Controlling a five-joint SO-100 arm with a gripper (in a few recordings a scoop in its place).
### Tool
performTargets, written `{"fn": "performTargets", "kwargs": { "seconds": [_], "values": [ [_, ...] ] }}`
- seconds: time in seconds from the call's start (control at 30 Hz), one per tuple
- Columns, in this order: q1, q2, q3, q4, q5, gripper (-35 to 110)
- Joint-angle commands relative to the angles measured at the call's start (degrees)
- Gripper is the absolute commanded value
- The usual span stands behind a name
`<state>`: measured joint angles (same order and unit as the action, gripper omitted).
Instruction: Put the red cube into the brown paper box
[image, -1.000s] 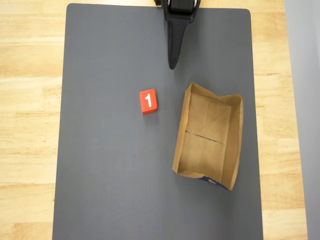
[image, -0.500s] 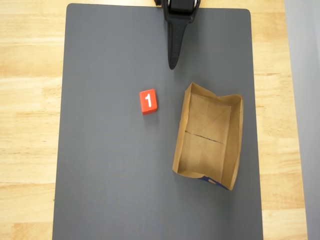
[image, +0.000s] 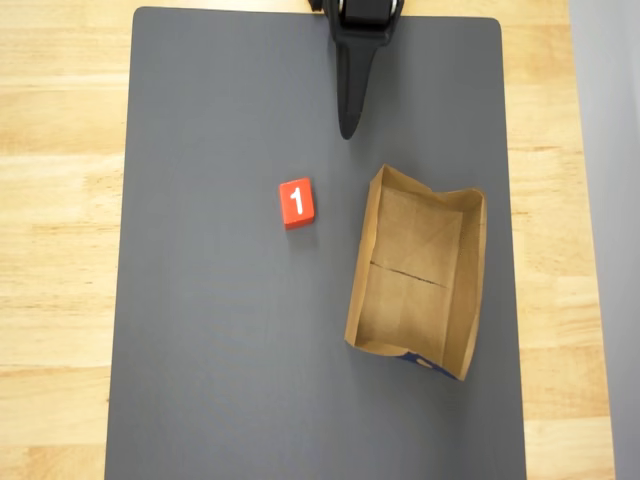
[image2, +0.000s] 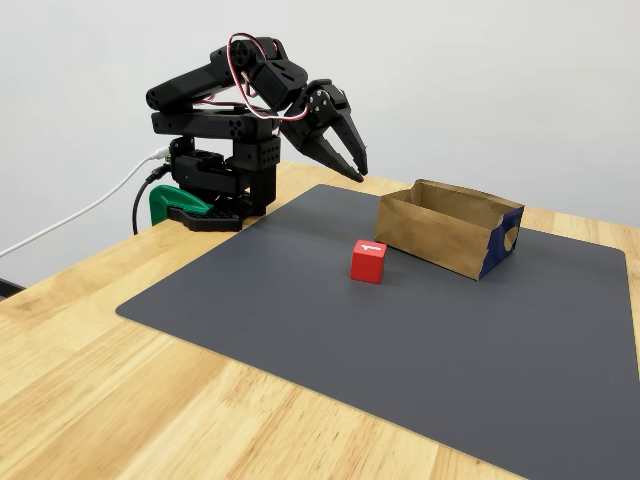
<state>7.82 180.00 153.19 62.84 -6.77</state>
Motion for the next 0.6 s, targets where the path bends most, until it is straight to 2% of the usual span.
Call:
{"fn": "performTargets", "kwargs": {
  "seconds": [0.0,0.1,0.57],
  "values": [
    [1.0,-2.8,-1.5,1.1,-1.4,7],
    [2.0,-7.3,-3.8,1.8,-1.1,16],
    [9.8,-38.3,-28.3,10.4,-2.7,22]
  ]
}}
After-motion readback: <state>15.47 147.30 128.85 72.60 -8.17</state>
